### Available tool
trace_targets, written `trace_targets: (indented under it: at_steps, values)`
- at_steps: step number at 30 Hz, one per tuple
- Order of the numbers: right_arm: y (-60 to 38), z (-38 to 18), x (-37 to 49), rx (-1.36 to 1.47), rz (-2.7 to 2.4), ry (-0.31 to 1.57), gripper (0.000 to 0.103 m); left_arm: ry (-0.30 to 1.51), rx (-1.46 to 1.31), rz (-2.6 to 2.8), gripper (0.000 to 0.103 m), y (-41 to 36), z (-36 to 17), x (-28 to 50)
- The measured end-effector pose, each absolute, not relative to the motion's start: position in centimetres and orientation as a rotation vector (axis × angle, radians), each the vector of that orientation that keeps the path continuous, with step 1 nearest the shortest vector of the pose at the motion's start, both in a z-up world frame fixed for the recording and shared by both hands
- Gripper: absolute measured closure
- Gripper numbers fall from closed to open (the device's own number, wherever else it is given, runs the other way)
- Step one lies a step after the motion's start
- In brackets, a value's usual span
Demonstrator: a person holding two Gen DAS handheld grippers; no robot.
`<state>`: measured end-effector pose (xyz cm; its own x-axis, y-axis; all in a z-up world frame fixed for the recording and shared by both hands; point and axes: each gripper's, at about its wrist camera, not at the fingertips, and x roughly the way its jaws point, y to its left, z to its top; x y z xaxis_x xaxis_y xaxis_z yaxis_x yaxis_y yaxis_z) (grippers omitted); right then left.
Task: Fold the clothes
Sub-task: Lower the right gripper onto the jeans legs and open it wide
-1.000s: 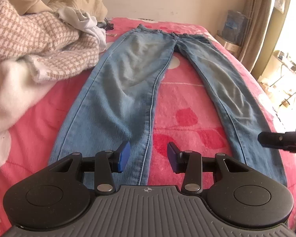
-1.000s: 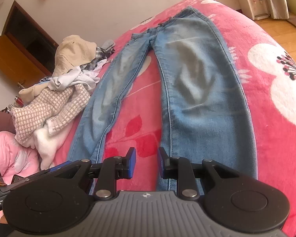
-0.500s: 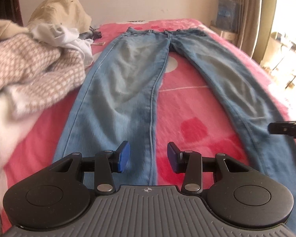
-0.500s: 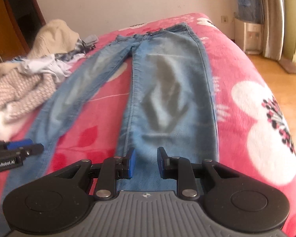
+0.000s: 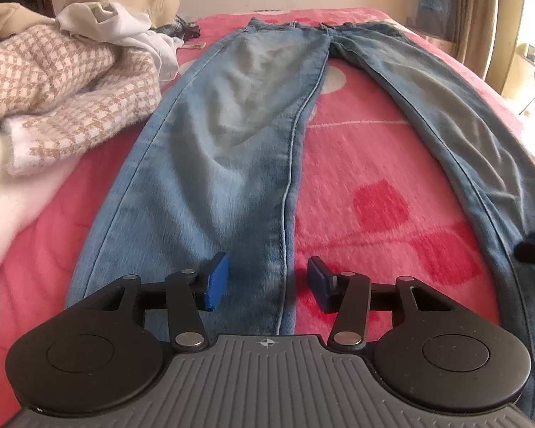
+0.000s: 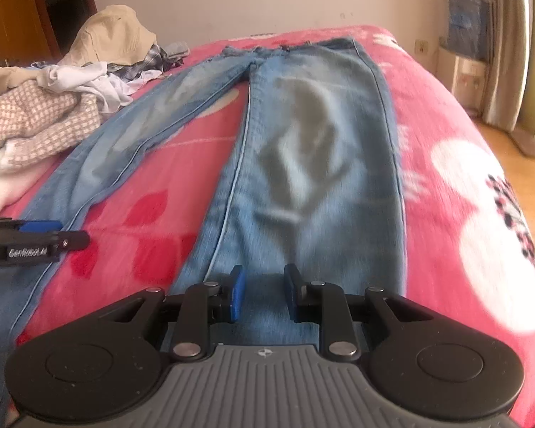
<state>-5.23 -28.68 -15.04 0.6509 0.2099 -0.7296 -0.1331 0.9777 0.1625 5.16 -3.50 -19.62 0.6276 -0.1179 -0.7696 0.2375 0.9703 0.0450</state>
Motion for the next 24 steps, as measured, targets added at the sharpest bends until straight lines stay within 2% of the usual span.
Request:
trace_targets:
  at_steps: [10, 21, 23, 24]
  values:
    - [-29.0, -13.4, -10.4, 0.118, 0.234, 0.919, 0.077, 0.873, 0.078, -0.18, 0.055, -2.3, -17.4, 3.9]
    - [-28.4, -12.0, -6.1, 0.078, 0.141, 0.667, 0.077, 0.861, 0.049, -0.163, 0.054, -1.6, -17.0, 4.1]
    - [-28.4, -12.8, -5.0, 0.09, 0.101, 0.619, 0.074, 0.865, 0.048, -0.158, 0.055, -1.4, -17.2, 4.3]
    - [-28.4, -13.5, -4.5, 0.105, 0.077, 0.601, 0.064, 0.868, 0.049, -0.155, 0.054, -1.3, -17.3, 4.3]
